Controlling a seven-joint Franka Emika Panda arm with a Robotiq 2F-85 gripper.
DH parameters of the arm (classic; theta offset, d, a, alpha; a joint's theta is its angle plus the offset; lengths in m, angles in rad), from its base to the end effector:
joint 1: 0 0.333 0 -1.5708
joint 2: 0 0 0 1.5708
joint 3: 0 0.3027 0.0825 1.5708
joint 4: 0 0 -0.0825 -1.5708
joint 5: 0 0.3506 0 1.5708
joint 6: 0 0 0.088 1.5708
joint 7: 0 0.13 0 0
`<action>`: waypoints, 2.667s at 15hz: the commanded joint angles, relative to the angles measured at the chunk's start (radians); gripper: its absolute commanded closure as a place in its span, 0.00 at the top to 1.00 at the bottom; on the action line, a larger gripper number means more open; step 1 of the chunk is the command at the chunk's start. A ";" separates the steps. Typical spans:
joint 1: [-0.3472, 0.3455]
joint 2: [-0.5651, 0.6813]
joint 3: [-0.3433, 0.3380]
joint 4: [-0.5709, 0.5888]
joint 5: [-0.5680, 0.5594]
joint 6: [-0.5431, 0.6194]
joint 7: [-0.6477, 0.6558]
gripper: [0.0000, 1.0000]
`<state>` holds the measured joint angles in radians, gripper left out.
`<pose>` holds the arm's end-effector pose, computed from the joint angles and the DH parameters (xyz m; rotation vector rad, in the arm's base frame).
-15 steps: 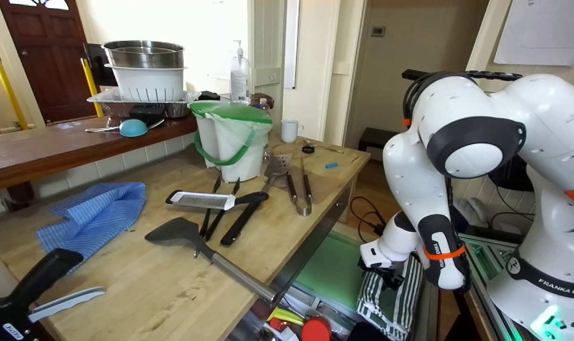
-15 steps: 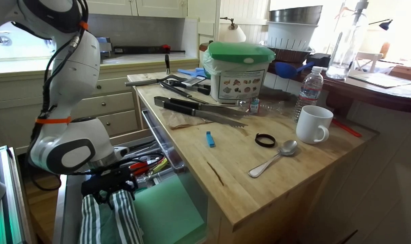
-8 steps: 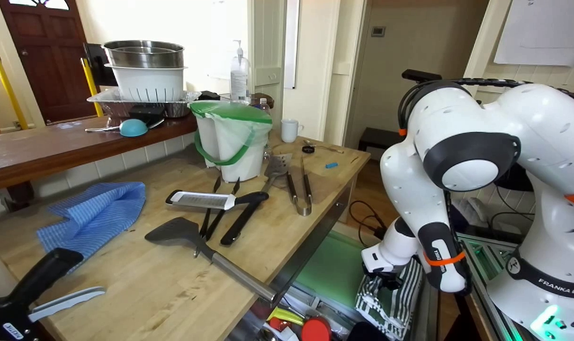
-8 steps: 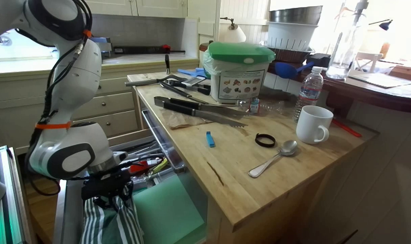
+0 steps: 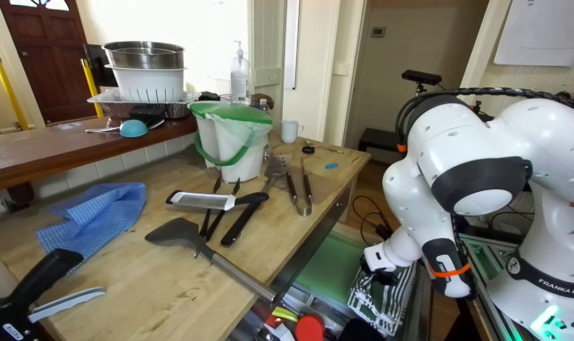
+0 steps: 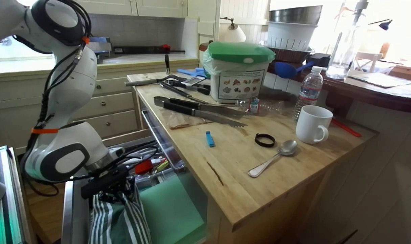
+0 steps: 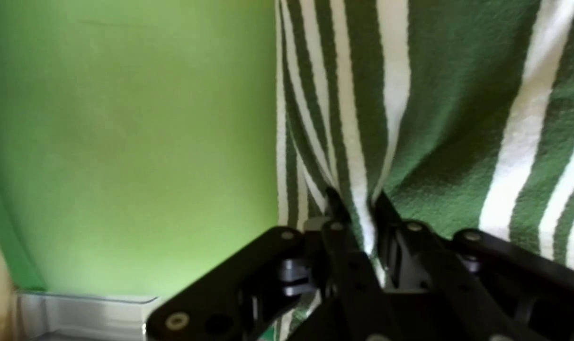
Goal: Remove one green towel from the drawer and put it on the table
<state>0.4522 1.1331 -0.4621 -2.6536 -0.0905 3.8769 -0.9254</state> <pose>0.3066 -0.0710 -0.0251 2.2268 1.6381 -0.0131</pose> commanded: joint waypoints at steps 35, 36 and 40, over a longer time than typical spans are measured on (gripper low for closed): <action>-0.181 -0.737 0.164 -0.101 -0.063 -0.002 -0.266 0.04; -0.188 -0.750 0.172 -0.101 -0.080 -0.012 -0.277 0.04; -0.164 -0.814 0.190 -0.097 -0.074 -0.085 -0.338 0.04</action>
<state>0.2766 0.3945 -0.2853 -2.7502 -0.2031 3.8520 -1.0925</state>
